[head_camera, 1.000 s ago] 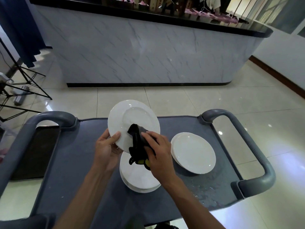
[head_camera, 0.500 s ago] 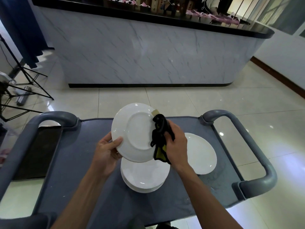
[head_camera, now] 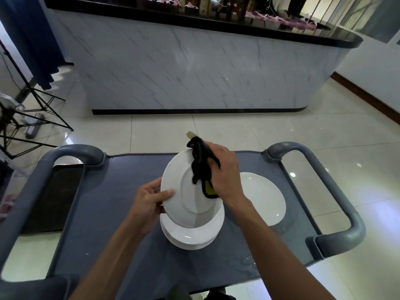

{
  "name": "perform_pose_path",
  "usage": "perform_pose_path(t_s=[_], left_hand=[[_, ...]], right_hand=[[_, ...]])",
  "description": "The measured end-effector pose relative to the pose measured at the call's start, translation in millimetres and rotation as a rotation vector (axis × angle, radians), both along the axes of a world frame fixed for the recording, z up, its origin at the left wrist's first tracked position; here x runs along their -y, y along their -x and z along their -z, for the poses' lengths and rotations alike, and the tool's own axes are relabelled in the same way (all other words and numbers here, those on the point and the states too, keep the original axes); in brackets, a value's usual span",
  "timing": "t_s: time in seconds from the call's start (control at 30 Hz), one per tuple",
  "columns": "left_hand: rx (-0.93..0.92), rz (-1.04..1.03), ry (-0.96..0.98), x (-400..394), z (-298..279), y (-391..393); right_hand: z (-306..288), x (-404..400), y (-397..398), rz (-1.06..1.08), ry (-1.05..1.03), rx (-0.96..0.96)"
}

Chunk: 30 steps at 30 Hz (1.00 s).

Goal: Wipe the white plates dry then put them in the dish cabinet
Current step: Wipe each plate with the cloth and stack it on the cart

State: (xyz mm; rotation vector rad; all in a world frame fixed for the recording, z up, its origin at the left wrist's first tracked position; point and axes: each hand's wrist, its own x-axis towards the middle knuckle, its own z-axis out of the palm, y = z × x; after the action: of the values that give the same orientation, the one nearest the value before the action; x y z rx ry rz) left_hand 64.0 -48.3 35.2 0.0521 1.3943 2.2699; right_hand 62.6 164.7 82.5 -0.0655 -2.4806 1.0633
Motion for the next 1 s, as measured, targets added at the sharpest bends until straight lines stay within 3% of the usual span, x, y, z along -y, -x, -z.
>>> perform_pose_path(t_s=[0.3, 0.53, 0.7, 1.0], left_hand=[[-0.003, -0.013, 0.045, -5, 5, -2], [-0.013, 0.002, 0.058, -4, 9, -2], [-0.022, 0.018, 0.038, -3, 8, 0], [0.017, -0.044, -0.073, 6, 15, 0]], right_hand=[[14, 36, -19, -0.123, -0.27, -0.074], [22, 35, -33, -0.166, -0.316, -0.099], [9, 34, -18, -0.073, -0.242, -0.023], [9, 5, 1, 0.038, 0.086, 0.081]])
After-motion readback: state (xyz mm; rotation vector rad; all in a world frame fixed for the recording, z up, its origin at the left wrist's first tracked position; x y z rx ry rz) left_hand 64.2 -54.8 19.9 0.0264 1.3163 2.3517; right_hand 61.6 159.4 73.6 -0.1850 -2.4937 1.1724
